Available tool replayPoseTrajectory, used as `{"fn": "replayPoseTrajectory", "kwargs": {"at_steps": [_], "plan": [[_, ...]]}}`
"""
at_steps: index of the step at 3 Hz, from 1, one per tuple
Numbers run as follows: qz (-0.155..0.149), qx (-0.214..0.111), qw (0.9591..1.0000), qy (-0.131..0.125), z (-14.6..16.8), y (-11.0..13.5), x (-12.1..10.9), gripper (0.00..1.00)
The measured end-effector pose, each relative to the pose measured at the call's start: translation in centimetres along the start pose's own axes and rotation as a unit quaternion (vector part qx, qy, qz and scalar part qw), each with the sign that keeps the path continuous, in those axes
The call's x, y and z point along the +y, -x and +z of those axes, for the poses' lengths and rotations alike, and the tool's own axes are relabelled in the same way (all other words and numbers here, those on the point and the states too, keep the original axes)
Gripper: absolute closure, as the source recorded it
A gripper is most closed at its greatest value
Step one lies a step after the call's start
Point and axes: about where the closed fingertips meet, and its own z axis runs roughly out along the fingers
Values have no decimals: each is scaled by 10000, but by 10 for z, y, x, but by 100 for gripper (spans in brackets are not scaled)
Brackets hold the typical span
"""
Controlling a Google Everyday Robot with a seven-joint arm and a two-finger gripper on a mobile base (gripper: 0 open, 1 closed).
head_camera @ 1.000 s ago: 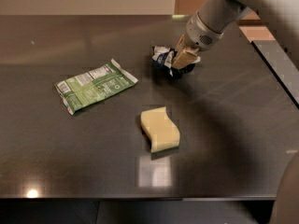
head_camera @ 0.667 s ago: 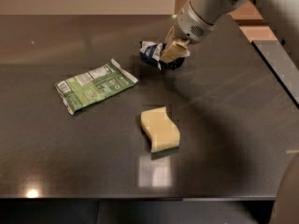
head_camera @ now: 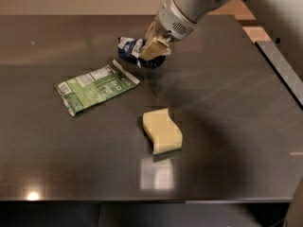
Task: Move blue chip bag near green jalapeno chip bag
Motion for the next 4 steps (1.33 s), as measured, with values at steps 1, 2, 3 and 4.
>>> {"fn": "replayPoseTrajectory", "kwargs": {"at_steps": [1, 2, 3, 4], "plan": [[-9, -7, 10000, 15, 2, 1, 0, 32], [-15, -11, 10000, 31, 5, 2, 1, 7], [-19, -12, 10000, 42, 6, 3, 1, 0], [-20, -12, 10000, 42, 6, 3, 1, 0]]}}
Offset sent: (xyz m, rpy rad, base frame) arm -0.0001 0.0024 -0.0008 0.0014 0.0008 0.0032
